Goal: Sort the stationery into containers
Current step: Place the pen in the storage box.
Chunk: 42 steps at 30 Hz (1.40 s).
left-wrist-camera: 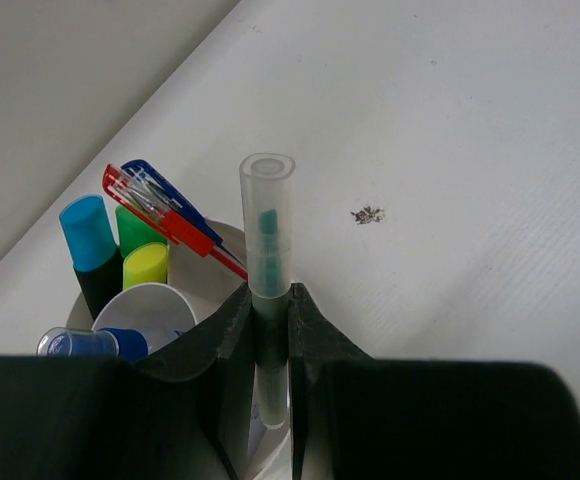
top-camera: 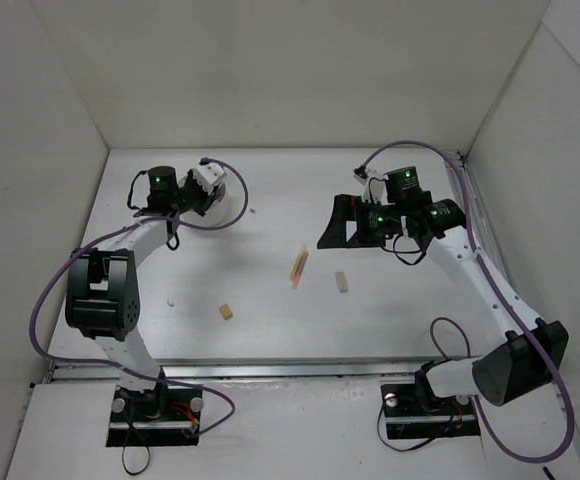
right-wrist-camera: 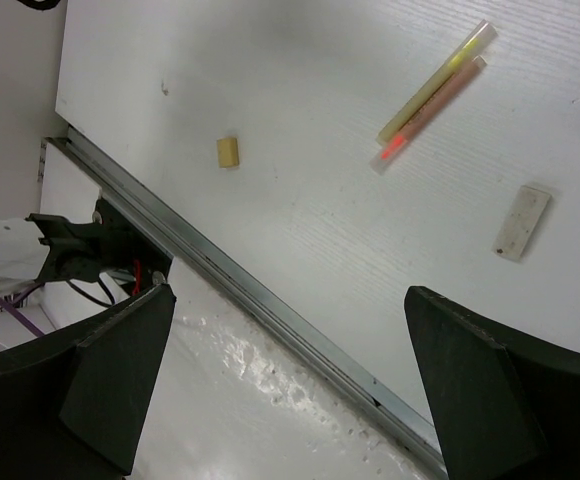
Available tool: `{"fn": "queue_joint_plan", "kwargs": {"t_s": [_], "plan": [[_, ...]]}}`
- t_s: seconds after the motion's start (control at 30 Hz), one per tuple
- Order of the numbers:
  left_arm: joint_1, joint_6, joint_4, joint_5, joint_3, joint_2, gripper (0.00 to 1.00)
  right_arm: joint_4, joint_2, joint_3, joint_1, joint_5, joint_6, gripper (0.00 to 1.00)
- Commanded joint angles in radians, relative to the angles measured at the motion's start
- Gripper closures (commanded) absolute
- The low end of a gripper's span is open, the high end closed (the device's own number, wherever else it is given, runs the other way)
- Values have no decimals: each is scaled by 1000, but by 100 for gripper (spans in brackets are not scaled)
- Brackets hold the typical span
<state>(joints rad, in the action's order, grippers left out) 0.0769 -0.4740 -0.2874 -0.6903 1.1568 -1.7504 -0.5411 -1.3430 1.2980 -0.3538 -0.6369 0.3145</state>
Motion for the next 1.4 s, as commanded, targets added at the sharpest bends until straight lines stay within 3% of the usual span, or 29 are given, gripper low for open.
{"fn": "queue_joint_plan", "kwargs": {"t_s": [0.0, 0.8, 0.83, 0.9, 1.07, 1.37], "plan": [[-23, 14, -124, -37, 67, 3, 100, 38, -8, 49, 4, -4, -17, 2], [-32, -31, -177, 6, 73, -64, 100, 36, -42, 55, 6, -33, -40, 2], [-32, -34, -171, 12, 73, -66, 98, 36, -44, 57, 7, -35, -40, 2], [-32, -37, -159, 17, 75, -66, 83, 38, -45, 57, 7, -33, -40, 2], [-42, -38, -147, 20, 95, -86, 83, 36, -48, 60, 7, -41, -37, 2], [-42, -49, -92, -12, 100, -54, 64, 38, -51, 61, 7, -50, -35, 2]]}}
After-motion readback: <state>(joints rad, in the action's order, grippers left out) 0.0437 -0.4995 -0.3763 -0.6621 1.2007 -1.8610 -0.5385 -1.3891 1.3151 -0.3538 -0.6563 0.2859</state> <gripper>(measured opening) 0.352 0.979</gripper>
